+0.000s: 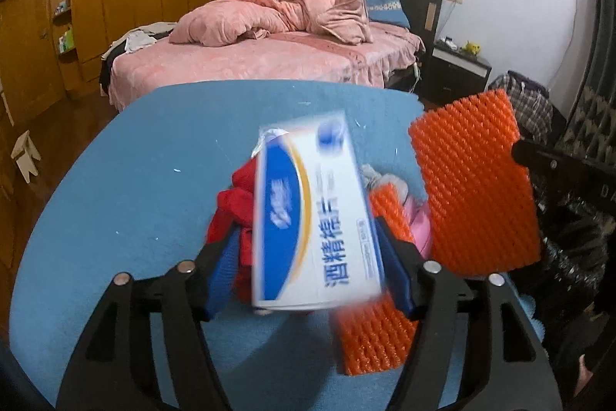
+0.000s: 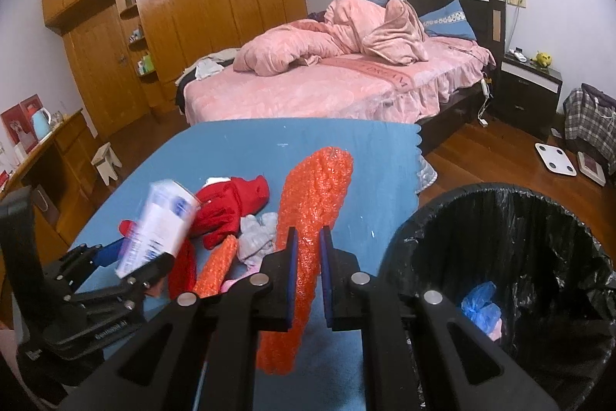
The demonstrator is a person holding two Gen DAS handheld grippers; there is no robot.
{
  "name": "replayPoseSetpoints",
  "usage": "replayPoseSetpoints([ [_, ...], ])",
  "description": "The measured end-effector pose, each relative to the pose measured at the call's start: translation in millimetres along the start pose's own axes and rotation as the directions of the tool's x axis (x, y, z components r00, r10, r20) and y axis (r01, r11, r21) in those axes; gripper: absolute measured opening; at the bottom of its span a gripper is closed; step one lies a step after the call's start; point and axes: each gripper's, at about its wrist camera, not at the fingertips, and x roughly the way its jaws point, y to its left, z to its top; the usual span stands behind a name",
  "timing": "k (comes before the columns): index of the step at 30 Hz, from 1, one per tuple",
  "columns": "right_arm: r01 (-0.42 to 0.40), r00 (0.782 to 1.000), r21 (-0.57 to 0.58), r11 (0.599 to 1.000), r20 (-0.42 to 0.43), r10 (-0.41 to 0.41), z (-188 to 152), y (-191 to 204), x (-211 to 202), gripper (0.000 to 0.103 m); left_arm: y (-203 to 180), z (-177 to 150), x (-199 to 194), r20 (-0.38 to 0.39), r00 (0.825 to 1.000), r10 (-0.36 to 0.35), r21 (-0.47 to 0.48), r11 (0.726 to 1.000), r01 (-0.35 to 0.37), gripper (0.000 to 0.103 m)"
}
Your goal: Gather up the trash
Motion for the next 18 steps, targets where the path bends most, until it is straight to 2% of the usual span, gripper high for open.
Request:
replayPoseSetpoints([
  [2, 0.000, 1.000, -0.003, 1.000, -0.003, 0.000, 0, 1, 1, 0.011, 1, -3, -1, 0.002, 1.000, 0.010, 0.005, 1.000, -0.011, 0.075],
  [11, -0.003, 1.000, -0.017, 1.000, -0.014, 0.003, -2, 8, 4, 0.011, 3, -4, -16, 0.040, 0.999, 0.036, -0.005, 0.999, -0.035, 0.075],
  [15, -0.002, 1.000, -0.019, 1.000, -0.018, 0.002, -3, 8, 6, 0.011, -5, -1, -22, 0.062, 0.998, -0.008, 0.006, 1.000, 0.008, 0.066],
  [18, 0.000, 1.000, -0.021, 1.000, -0.023, 0.000, -5, 8, 8, 0.011, -13, -5, -11, 0.027, 0.999, -0.046, 0.015, 0.999, 0.045, 0.058],
])
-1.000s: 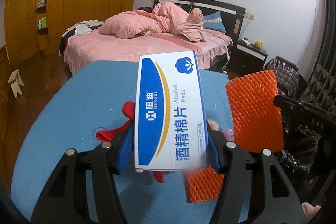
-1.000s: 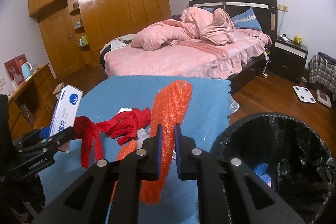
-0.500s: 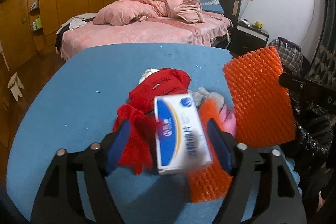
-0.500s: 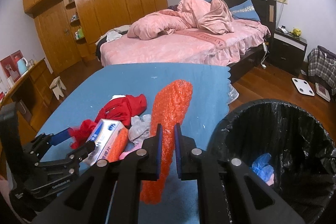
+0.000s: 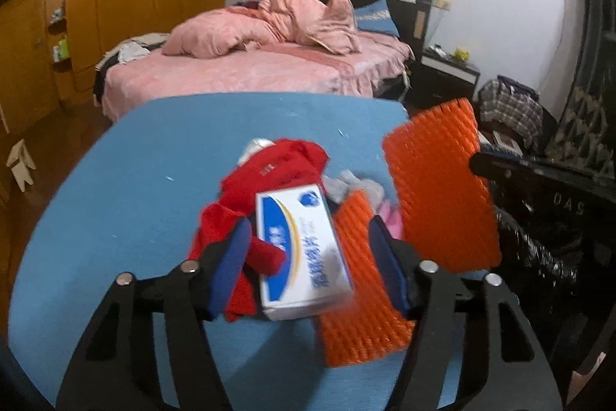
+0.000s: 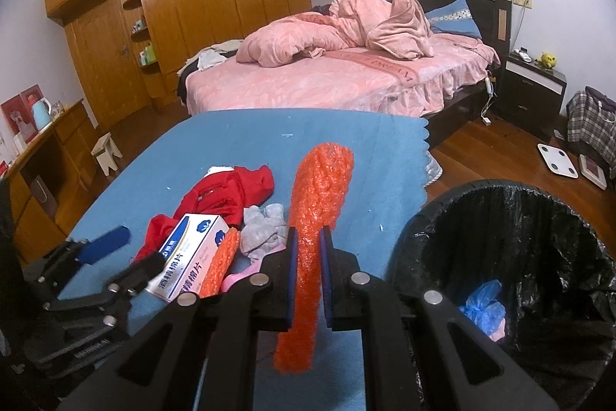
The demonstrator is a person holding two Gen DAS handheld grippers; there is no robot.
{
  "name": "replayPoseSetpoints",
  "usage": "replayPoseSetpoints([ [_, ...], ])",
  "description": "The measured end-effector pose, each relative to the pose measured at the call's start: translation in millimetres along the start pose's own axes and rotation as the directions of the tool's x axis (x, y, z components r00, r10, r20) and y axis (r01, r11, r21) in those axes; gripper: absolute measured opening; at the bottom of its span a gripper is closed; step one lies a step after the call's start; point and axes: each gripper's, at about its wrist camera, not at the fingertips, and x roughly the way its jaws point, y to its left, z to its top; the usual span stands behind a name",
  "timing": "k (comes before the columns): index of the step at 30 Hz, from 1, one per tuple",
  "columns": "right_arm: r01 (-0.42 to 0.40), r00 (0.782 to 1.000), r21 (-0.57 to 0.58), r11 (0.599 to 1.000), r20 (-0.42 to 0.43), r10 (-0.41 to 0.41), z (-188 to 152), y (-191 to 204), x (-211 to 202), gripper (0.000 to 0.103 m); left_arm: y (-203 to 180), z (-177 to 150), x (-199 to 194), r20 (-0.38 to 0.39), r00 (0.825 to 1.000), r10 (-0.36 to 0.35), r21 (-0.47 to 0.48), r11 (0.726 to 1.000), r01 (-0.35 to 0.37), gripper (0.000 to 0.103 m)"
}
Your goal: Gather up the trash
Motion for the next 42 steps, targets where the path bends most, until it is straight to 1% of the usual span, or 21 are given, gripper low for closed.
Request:
replayPoseSetpoints([
  [2, 0.001, 1.000, -0.001, 1.000, -0.005, -0.001, -1, 0, 1, 0.011, -2, -4, 9, -0.027, 1.000, -0.010, 0.001, 1.000, 0.010, 0.056],
  [6, 0.001, 1.000, -0.003, 1.000, -0.015, -0.001, -1, 0, 4, 0.011, 3, -12, 25, -0.066, 0.998, -0.004, -0.008, 1.000, 0.004, 0.056],
  [8, 0.001, 1.000, -0.005, 1.000, -0.018, -0.001, -1, 1, 5, 0.011, 8, -13, 29, -0.070, 0.997, 0.012, -0.018, 1.000, -0.013, 0.062],
  [11, 0.001, 1.000, -0.006, 1.000, -0.022, -0.001, -1, 2, 7, 0.011, 19, -13, 34, -0.090, 0.996, 0.015, -0.047, 0.999, -0.019, 0.067],
  [13, 0.001, 1.000, -0.007, 1.000, -0.025, -0.001, -1, 2, 9, 0.011, 24, -14, 39, -0.110, 0.994, 0.001, -0.070, 0.998, -0.009, 0.068],
  [18, 0.002, 1.000, -0.012, 1.000, -0.031, -0.002, 0, 2, 10, 0.011, 22, -15, 48, -0.133, 0.991, -0.025, -0.068, 0.998, 0.016, 0.068],
  [20, 0.002, 1.000, -0.011, 1.000, -0.030, -0.002, 0, 3, 10, 0.011, 19, -14, 52, -0.143, 0.989, -0.031, -0.067, 0.998, 0.022, 0.065],
  [22, 0.001, 1.000, -0.011, 1.000, -0.028, -0.001, 0, 3, 10, 0.011, 17, -12, 53, -0.145, 0.989, -0.033, -0.067, 0.998, 0.023, 0.059],
  [25, -0.001, 1.000, -0.012, 1.000, -0.017, 0.001, 0, 3, 7, 0.011, 15, -8, 44, -0.112, 0.993, -0.028, -0.064, 0.998, 0.020, 0.057],
  [31, -0.015, 1.000, -0.016, 1.000, 0.018, 0.015, 3, 3, -6, 0.011, 8, 6, 9, -0.026, 0.999, -0.020, -0.055, 0.998, 0.019, 0.057],
  [35, -0.019, 0.999, -0.018, 1.000, 0.039, 0.020, 6, 4, -17, 0.011, 2, 13, -11, 0.023, 1.000, -0.014, -0.041, 0.999, 0.014, 0.057],
  [40, -0.017, 0.997, -0.017, 1.000, 0.072, 0.019, 11, 0, -34, 0.011, -7, 21, -27, 0.065, 0.998, -0.019, -0.037, 0.999, 0.022, 0.056],
  [42, -0.012, 0.996, -0.018, 1.000, 0.086, 0.014, 14, -1, -40, 0.011, -13, 23, -34, 0.089, 0.996, -0.021, -0.021, 1.000, 0.022, 0.056],
])
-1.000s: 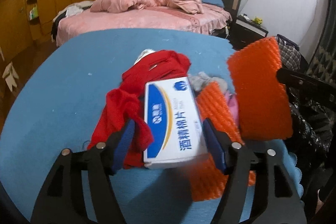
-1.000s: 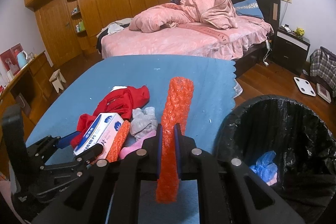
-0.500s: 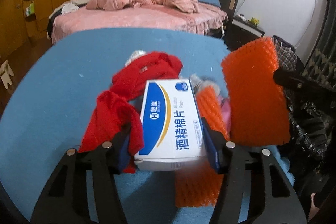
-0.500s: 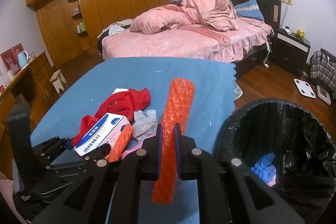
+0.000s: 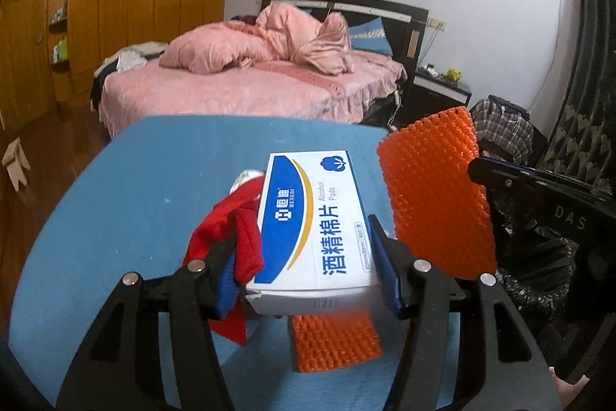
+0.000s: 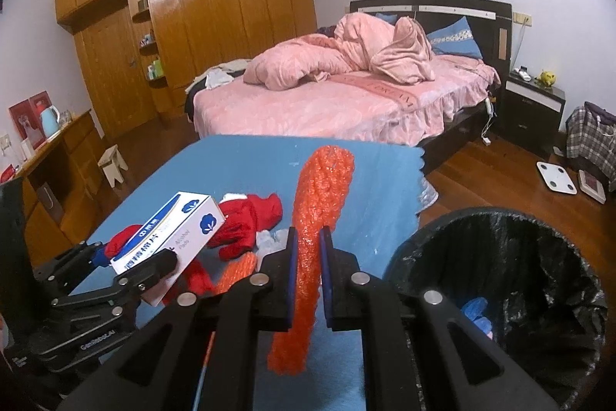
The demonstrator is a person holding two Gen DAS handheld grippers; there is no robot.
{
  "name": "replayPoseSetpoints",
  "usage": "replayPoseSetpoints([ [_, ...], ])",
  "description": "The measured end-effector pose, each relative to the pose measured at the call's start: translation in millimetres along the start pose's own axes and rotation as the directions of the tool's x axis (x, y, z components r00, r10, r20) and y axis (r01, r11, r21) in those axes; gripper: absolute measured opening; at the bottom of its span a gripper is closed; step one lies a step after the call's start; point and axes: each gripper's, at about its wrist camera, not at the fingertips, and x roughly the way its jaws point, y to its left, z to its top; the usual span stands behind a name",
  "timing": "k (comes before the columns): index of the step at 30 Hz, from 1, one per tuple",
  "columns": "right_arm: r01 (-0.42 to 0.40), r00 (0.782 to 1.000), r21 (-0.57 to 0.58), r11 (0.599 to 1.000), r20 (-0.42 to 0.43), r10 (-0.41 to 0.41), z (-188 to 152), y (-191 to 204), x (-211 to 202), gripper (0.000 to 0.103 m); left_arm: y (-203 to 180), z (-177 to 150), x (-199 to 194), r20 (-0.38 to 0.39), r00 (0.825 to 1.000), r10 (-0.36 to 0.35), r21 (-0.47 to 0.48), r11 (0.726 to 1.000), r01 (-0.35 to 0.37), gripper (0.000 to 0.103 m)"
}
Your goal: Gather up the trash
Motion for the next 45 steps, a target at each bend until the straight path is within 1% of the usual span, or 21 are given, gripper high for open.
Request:
replayPoseSetpoints([
  [2, 0.005, 1.000, -0.002, 1.000, 0.007, -0.005, 1, -2, -5, 0.011, -7, 0, -3, 0.012, 1.000, -0.001, 0.022, 1.000, 0.001, 0.056],
  [4, 0.010, 1.000, -0.001, 1.000, 0.002, -0.010, 0, -3, -5, 0.011, -9, -4, -1, 0.004, 1.000, -0.004, 0.021, 1.000, 0.004, 0.057],
  [9, 0.019, 0.999, 0.010, 1.000, -0.028, -0.018, -6, -7, -1, 0.011, -7, -21, 18, -0.063, 0.998, 0.003, 0.033, 0.999, -0.001, 0.058],
  [10, 0.020, 0.999, 0.010, 1.000, -0.033, -0.020, -8, -7, 1, 0.011, -6, -24, 20, -0.076, 0.997, 0.014, 0.039, 0.999, -0.011, 0.059],
  [11, 0.020, 0.999, 0.009, 1.000, -0.037, -0.020, -8, -7, 2, 0.011, -5, -26, 21, -0.084, 0.996, 0.023, 0.042, 0.999, -0.019, 0.064],
  [12, 0.021, 0.999, 0.010, 1.000, -0.041, -0.020, -9, -7, 3, 0.011, -3, -27, 22, -0.088, 0.996, 0.029, 0.040, 0.999, -0.025, 0.067],
  [13, 0.021, 0.999, 0.011, 1.000, -0.044, -0.021, -10, -7, 4, 0.011, -1, -26, 20, -0.082, 0.996, 0.036, 0.038, 0.999, -0.033, 0.070],
  [15, 0.022, 0.999, 0.012, 1.000, -0.049, -0.021, -10, -7, 6, 0.011, 2, -24, 15, -0.062, 0.997, 0.048, 0.045, 0.998, -0.045, 0.072],
  [17, 0.021, 0.998, 0.014, 1.000, -0.051, -0.020, -11, -8, 8, 0.011, 2, -20, 10, -0.033, 0.998, 0.046, 0.052, 0.998, -0.045, 0.072],
  [21, 0.021, 0.998, 0.013, 1.000, -0.055, -0.020, -10, -8, 11, 0.011, -4, -15, 16, -0.034, 0.999, 0.000, 0.055, 0.998, 0.002, 0.072],
  [22, 0.021, 0.998, 0.014, 1.000, -0.057, -0.020, -11, -8, 12, 0.011, -6, -15, 21, -0.044, 0.999, -0.011, 0.061, 0.998, 0.014, 0.068],
  [23, 0.022, 0.998, 0.015, 1.000, -0.059, -0.021, -11, -9, 13, 0.011, -9, -16, 26, -0.057, 0.998, -0.023, 0.063, 0.998, 0.026, 0.062],
  [26, 0.027, 0.997, 0.020, 0.999, -0.070, -0.025, -12, -11, 16, 0.011, -12, -20, 41, -0.092, 0.994, -0.054, 0.056, 0.997, 0.059, 0.056],
  [28, 0.029, 0.997, 0.022, 0.999, -0.076, -0.027, -12, -12, 18, 0.011, -10, -25, 49, -0.122, 0.991, -0.062, 0.046, 0.997, 0.068, 0.055],
  [31, 0.029, 0.997, 0.021, 0.999, -0.078, -0.027, -11, -11, 20, 0.011, -3, -33, 51, -0.138, 0.990, -0.032, 0.041, 0.998, 0.038, 0.056],
  [35, 0.027, 0.996, 0.020, 0.999, -0.080, -0.025, -12, -10, 24, 0.011, 9, -42, 48, -0.148, 0.989, 0.005, 0.031, 1.000, 0.000, 0.061],
  [38, 0.022, 0.997, 0.017, 1.000, -0.080, -0.021, -11, -7, 26, 0.011, 17, -48, 50, -0.173, 0.985, 0.016, 0.022, 1.000, -0.012, 0.061],
  [42, 0.018, 0.996, 0.006, 1.000, -0.084, -0.018, -11, -4, 27, 0.011, 23, -55, 53, -0.196, 0.981, 0.012, 0.009, 1.000, -0.011, 0.062],
  [45, 0.019, 0.996, 0.010, 1.000, -0.087, -0.018, -11, -3, 28, 0.011, 22, -55, 55, -0.209, 0.978, -0.008, 0.001, 1.000, 0.009, 0.062],
])
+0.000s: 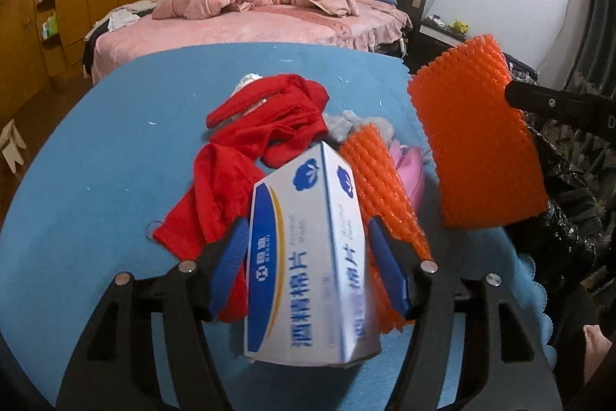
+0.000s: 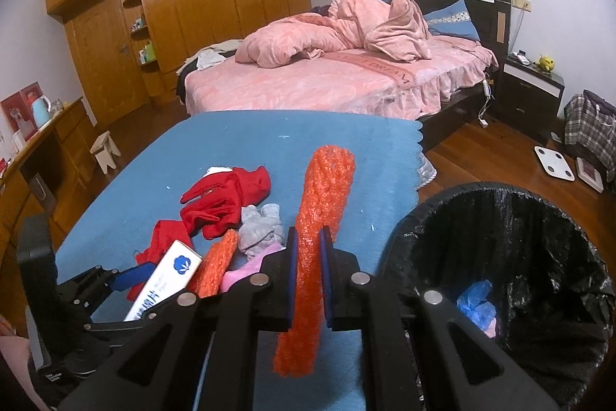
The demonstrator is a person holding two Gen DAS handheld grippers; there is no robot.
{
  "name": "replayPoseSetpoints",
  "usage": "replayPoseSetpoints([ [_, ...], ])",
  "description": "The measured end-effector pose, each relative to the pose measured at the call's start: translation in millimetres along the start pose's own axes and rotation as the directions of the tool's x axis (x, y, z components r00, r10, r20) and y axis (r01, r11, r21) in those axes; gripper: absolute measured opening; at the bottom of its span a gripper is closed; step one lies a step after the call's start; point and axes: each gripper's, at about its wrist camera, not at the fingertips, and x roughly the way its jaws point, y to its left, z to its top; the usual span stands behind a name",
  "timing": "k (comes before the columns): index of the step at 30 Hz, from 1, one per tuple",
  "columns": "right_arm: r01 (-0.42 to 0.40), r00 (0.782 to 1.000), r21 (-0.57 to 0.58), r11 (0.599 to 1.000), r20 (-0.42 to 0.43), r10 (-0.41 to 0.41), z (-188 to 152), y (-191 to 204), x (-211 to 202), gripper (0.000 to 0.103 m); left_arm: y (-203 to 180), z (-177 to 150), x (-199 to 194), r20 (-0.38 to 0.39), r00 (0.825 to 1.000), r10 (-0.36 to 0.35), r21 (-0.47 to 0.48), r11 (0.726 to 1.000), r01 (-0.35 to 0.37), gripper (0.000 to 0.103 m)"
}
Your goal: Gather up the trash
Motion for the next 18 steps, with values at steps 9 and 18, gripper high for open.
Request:
replayPoseSetpoints([
  [9, -0.002, 1.000, -0.001, 1.000, 0.004, 0.002, -2, -1, -3, 0.011, -7, 2, 7, -0.038, 0.996, -0.081, -0.001, 0.997, 0.081, 0.041],
  [18, -0.014, 0.999, 0.004, 1.000, 0.049, 0.014, 4, -5, -20, 0.011, -17, 28, -32, 0.084, 0.992, -0.097, 0.008, 0.995, 0.097, 0.032],
])
